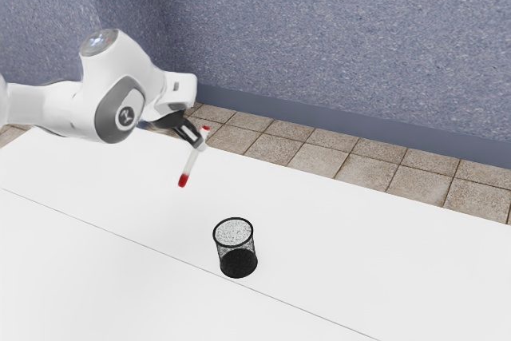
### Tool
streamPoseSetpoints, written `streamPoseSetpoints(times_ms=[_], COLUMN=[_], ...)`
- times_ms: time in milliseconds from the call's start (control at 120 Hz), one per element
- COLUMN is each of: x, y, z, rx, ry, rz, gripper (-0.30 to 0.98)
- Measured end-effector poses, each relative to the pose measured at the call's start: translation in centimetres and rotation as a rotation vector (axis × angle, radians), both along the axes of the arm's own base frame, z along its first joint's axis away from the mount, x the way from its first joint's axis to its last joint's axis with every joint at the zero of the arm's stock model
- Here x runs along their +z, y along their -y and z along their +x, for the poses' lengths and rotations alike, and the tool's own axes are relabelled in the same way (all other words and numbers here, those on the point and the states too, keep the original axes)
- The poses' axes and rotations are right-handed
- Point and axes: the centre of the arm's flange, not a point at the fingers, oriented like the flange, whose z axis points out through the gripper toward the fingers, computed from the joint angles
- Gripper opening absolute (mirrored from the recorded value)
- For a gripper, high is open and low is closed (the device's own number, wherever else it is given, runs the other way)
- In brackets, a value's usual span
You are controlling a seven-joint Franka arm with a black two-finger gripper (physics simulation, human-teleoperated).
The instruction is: Put the marker into the pen holder.
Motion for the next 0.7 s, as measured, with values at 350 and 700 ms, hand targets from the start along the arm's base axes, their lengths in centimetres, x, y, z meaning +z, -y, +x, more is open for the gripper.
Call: streamPoseSetpoints(times_ms=[350,700], x=[1.0,-1.7], y=[11.2,12.7], z=[-5.8,-10.1], rx=[-0.126,-0.122], ry=[0.202,0.203], rz=[-0.059,-0.073], gripper=[-0.06,-0.04])
